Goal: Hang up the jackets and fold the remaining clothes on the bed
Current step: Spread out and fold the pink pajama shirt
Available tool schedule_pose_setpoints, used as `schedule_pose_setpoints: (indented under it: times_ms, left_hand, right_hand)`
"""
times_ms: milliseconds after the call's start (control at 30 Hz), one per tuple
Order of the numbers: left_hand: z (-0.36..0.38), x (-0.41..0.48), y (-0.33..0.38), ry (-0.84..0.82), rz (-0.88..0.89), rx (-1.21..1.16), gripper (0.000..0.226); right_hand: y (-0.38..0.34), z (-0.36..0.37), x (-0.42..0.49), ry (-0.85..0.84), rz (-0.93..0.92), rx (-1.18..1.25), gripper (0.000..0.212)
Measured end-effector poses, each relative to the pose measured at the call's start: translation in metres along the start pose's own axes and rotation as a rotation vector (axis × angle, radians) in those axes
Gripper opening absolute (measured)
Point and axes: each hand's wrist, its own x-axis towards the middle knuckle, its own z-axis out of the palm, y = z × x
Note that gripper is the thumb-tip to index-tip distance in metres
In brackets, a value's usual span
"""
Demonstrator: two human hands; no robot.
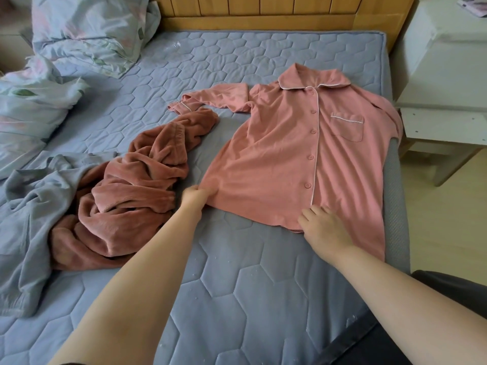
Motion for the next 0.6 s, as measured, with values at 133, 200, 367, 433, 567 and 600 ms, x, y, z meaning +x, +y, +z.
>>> schedule_pose_setpoints:
  times_ms: [133, 200, 367, 433, 567, 600]
  left_hand:
    - [-0.010, 0.005, 0.019, -0.042, -0.142, -0.619, 0.024]
    - [-0.010, 0.006, 0.022, 0.062, -0.193, -0.643, 0.028]
    - [0.002, -0.006, 0.012, 0.284, -0.143, -0.262, 0.040]
    - [0.011, -0.021, 0.006, 0.389, 0.087, -0.004, 0.054]
    - [0.050, -0.054, -0.030, 0.128, 1.053, 0.723, 0.061]
    - [0.061, -0.062, -0.039, -0.117, 1.247, 0.888, 0.062]
  right_hand:
    - [0.010, -0.008, 0.005, 0.159, 0.027, 0.187, 0.008]
    - [0.007, -0.009, 0.005, 0.106, 0.033, 0.204, 0.023]
    - [-0.003, 0.003, -0.011, -0.116, -0.084, 0.193, 0.060]
    - [0.000, 0.006, -0.023, -0.130, -0.036, 0.160, 0.071]
    - [0.014, 0.018, -0.040, -0.130, 0.161, 0.129, 0.078]
    - [0.017, 0.019, -0.043, -0.137, 0.209, 0.133, 0.079]
